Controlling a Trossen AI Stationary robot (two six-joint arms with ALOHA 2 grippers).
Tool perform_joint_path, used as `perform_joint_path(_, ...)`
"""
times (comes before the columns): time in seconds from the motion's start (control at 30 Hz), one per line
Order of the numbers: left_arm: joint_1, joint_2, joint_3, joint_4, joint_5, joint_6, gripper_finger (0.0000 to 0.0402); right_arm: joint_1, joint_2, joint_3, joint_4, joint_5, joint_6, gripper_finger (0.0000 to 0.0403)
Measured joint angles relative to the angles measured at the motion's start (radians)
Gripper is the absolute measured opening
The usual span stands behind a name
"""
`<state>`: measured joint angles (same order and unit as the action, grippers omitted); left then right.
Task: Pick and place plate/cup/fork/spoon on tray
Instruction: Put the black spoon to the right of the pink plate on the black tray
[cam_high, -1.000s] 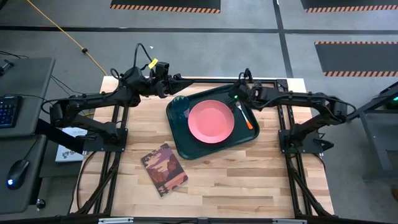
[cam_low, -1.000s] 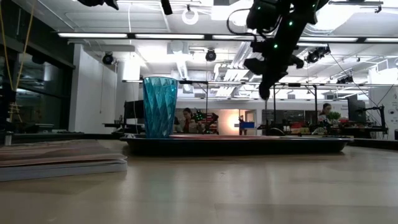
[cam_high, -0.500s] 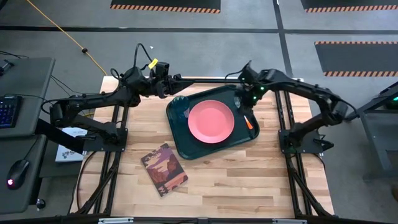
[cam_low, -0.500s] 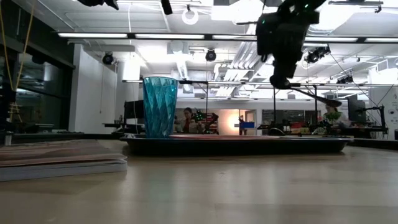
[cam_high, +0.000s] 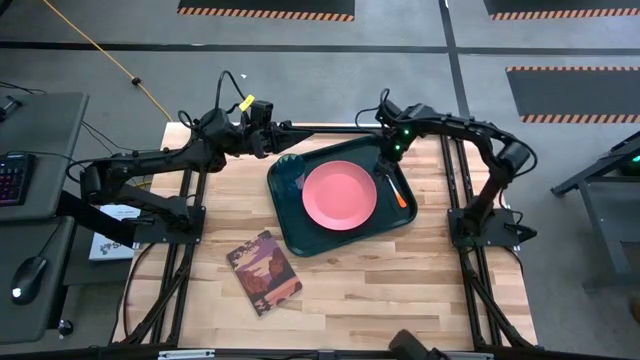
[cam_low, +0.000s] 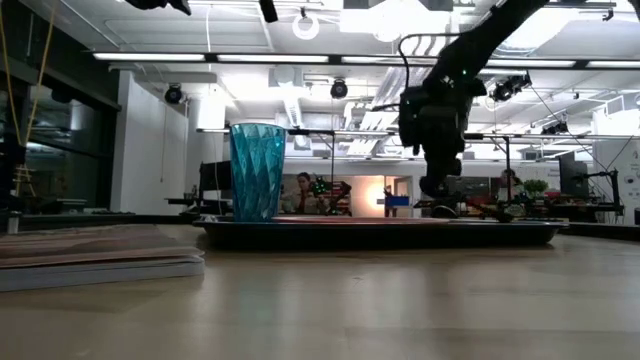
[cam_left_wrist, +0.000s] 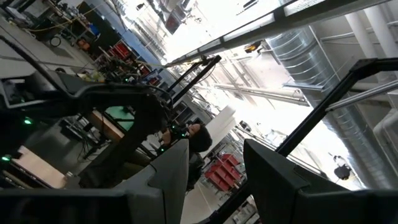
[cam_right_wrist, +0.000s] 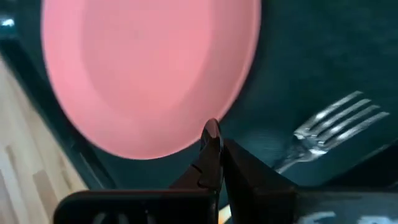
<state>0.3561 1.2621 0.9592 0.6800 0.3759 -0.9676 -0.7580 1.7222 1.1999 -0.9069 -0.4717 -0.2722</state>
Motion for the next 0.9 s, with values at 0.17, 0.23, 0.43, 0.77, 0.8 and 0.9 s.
perform_joint_path(0.17, 0.0, 0.0, 0.0, 0.0, 0.0, 0.0, 0.0143, -0.035, 0.042, 0.0, 0.026, 0.005, 0.001, 0.0)
perform_joint_path(0.23, 0.0, 0.0, 0.0, 0.0, 0.0, 0.0, 0.0143, -0.031, 0.061, 0.0, 0.041, 0.005, 0.0, 0.0)
perform_joint_path(0.43, 0.0, 0.0, 0.0, 0.0, 0.0, 0.0, 0.0143, -0.025, 0.093, 0.0, 0.112, 0.029, 0.015, 0.0)
perform_joint_path(0.77, 0.0, 0.0, 0.0, -0.001, 0.0, 0.0, 0.0143, -0.02, 0.098, 0.0, 0.148, 0.08, 0.046, 0.0)
perform_joint_path(0.8, 0.0, 0.0, 0.0, -0.001, 0.0, 0.0, 0.0143, -0.015, 0.098, 0.0, 0.157, 0.087, 0.047, 0.0)
perform_joint_path(0.9, 0.0, 0.0, 0.0, -0.001, 0.0, 0.0, 0.0143, 0.003, 0.098, 0.0, 0.177, 0.145, 0.055, 0.0)
